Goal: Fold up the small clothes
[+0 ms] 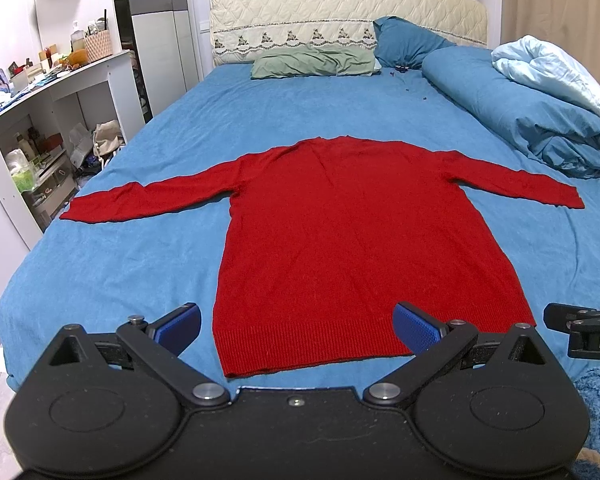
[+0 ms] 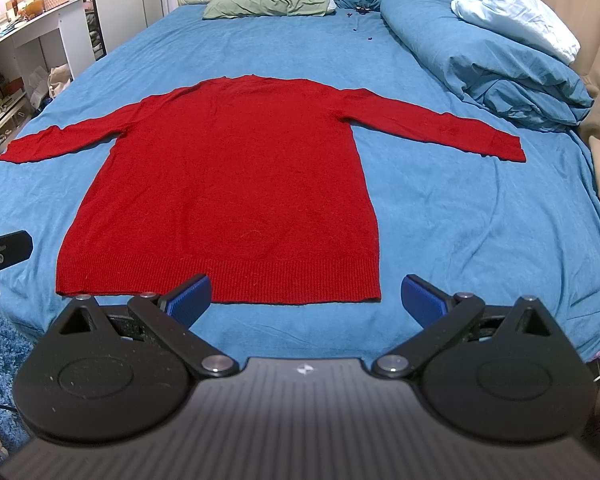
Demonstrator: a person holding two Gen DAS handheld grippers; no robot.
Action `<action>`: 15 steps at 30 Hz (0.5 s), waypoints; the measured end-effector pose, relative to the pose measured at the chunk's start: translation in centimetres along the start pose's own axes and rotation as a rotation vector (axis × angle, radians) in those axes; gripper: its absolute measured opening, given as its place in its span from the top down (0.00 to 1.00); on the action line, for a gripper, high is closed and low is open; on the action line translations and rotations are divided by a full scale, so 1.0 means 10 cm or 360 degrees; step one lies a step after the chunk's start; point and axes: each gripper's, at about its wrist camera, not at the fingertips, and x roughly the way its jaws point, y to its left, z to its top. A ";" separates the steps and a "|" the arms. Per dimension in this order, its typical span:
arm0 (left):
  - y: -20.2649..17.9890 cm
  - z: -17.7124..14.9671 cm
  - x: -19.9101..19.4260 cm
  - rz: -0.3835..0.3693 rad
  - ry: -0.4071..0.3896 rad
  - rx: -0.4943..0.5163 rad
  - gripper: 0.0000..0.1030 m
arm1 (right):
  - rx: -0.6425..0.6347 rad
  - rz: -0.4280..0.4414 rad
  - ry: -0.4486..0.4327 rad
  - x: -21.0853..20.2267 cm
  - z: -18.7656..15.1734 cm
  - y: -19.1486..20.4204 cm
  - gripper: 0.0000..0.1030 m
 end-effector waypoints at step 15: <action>-0.42 1.39 0.15 -0.0143 -0.0342 0.0081 0.00 | 0.0267 -0.0036 -0.0309 -0.07 0.80 -0.66 0.00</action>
